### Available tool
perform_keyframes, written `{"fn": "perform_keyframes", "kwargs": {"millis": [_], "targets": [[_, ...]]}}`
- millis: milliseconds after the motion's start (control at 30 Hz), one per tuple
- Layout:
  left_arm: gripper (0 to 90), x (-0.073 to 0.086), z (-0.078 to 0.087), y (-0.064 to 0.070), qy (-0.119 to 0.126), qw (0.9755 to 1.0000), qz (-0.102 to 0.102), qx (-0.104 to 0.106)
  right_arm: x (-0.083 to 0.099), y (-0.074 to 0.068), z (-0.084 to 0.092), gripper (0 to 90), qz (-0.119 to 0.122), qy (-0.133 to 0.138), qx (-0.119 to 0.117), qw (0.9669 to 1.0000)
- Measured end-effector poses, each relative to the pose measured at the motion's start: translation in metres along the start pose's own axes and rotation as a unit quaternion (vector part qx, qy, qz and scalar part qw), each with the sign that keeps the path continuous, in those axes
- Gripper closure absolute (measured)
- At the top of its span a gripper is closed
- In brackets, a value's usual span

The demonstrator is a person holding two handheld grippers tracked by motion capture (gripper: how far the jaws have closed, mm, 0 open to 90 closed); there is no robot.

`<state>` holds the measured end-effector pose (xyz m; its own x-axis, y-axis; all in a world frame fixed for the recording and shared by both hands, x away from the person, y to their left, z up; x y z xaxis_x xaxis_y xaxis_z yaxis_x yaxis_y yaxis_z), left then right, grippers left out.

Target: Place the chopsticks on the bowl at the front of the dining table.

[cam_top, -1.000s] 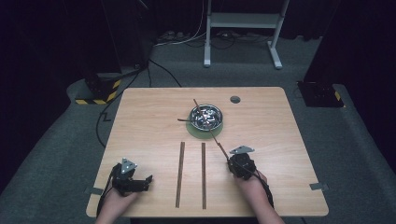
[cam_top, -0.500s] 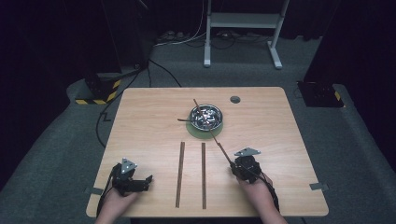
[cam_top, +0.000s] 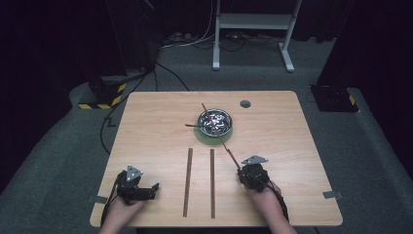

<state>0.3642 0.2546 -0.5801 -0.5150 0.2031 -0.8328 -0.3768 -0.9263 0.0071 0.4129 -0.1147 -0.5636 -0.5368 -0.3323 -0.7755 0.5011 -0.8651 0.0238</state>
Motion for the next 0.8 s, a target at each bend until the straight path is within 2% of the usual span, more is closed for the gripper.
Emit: {"fn": "perform_keyframes", "kwargs": {"millis": [100,367,400,467,533,667,800], "targets": [[0.1,0.000,0.000,0.000,0.000,1.0000,0.000,0.000,-0.001,0.001,-0.001,76.0,0.000,0.003,0.003,1.0000],[0.2,0.000,0.000,0.000,0.000,1.0000,0.000,0.000,-0.008,0.004,-0.009,72.3,-0.001,0.000,0.003,1.0000],[0.2,0.000,0.000,0.000,0.000,1.0000,0.000,0.000,-0.008,0.004,-0.010,73.8,0.000,-0.001,0.003,1.0000],[0.2,0.000,0.000,0.000,0.000,1.0000,0.000,0.000,-0.009,0.003,-0.010,82.2,0.005,-0.002,0.006,1.0000],[0.2,0.000,0.000,0.000,0.000,1.0000,0.000,0.000,-0.008,0.001,-0.010,83.9,0.013,-0.002,0.014,0.9998],[0.2,0.000,0.000,0.000,-0.002,1.0000,-0.003,0.001,-0.009,0.001,-0.009,84.4,0.021,0.006,0.022,0.9995],[0.1,0.000,0.000,0.000,0.000,1.0000,-0.001,0.000,-0.023,0.006,0.001,84.4,0.016,0.032,0.027,0.9990]]}}
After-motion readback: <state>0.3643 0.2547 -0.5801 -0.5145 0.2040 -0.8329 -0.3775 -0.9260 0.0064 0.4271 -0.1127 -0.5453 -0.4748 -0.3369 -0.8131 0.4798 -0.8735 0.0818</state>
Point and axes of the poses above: each handheld gripper's, and its own axes: z roughly backward along the jaws, x roughly out of its underside, y roughly to its right, the point moved 7 cm from there along -z, roughly forward along the jaws, and after that the axes turned 11 degrees about y, right-handed, at the moved point
